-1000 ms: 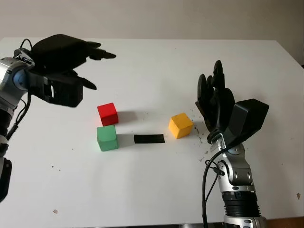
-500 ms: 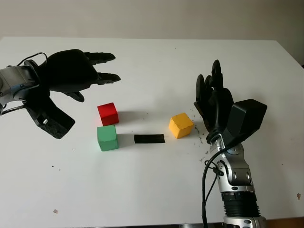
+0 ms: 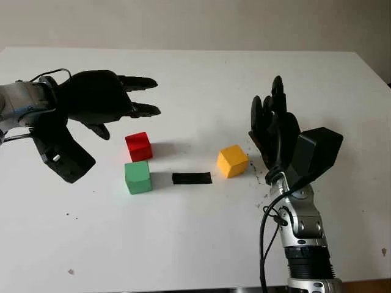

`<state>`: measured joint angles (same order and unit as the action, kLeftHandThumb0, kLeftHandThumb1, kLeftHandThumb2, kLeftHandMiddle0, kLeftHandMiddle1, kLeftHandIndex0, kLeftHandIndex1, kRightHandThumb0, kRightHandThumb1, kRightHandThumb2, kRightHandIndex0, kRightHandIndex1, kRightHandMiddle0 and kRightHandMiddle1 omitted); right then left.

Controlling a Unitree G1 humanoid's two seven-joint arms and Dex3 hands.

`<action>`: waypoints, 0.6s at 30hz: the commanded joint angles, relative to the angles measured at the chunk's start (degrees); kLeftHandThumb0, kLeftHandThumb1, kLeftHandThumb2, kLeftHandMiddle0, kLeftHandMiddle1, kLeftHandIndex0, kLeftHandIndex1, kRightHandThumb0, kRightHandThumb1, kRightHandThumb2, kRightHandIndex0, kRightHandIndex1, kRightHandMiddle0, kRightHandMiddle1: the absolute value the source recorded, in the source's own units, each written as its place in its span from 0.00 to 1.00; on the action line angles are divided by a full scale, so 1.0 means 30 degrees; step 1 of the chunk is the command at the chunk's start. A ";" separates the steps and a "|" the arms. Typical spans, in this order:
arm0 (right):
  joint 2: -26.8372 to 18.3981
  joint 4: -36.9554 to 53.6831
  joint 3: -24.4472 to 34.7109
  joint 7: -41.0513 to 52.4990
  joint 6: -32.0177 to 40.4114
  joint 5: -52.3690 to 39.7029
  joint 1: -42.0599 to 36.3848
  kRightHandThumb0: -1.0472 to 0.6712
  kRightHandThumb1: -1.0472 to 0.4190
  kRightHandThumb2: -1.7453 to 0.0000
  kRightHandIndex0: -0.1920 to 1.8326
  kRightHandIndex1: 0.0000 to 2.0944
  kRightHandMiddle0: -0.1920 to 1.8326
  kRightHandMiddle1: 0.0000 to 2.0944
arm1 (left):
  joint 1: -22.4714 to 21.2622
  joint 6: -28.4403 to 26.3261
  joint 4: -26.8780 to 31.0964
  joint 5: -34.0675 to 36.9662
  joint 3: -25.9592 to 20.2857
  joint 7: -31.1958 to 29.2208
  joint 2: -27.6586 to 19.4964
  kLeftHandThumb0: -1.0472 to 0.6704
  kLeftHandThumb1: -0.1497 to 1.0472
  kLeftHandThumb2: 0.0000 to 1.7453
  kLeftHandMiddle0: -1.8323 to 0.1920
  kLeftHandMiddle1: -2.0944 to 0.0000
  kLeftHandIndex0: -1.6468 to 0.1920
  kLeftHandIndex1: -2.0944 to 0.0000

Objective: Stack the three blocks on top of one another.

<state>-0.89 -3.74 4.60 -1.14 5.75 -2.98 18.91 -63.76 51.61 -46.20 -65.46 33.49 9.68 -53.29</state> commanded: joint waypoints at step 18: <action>-0.0120 0.0223 0.0210 -0.0001 -0.0075 -0.0161 -0.0111 0.28 0.00 0.66 0.00 0.02 0.01 0.03 | 0.1217 0.0017 -0.0248 0.1511 0.0170 -0.1988 0.0936 0.35 0.86 0.03 0.93 0.97 0.71 0.96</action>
<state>-0.89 -3.73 5.19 -1.07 5.94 -3.53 18.83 -60.55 51.86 -47.54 -61.25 33.81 3.63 -50.96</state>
